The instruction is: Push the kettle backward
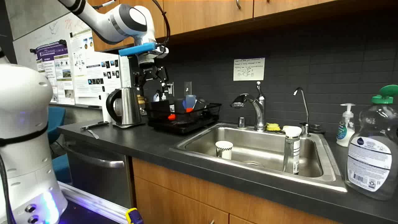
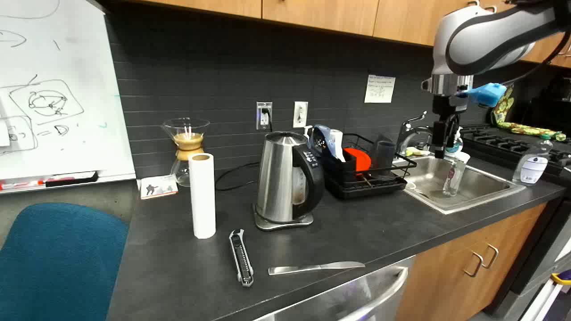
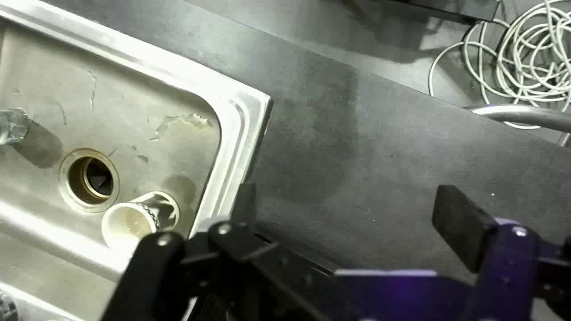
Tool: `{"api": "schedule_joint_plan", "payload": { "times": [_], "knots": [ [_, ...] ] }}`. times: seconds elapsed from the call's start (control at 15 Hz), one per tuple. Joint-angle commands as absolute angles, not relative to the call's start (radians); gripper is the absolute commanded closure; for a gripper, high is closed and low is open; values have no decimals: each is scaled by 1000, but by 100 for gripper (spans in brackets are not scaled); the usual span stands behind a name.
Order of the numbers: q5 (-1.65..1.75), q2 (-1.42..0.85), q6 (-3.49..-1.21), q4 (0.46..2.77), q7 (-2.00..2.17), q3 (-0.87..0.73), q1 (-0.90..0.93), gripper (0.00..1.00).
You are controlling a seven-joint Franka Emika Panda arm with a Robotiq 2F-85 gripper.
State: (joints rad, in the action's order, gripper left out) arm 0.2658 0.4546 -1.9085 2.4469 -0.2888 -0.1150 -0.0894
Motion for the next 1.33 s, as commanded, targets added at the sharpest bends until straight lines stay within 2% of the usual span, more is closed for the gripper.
{"api": "schedule_joint_plan", "payload": {
  "times": [0.0, 0.53, 1.27],
  "knots": [
    [268, 455, -1906, 2445, -287, -120, -83, 0],
    [262, 449, -1930, 2454, -292, -111, -66, 0],
    [132, 398, -2032, 2477, -278, -22, 77, 0]
  ]
}}
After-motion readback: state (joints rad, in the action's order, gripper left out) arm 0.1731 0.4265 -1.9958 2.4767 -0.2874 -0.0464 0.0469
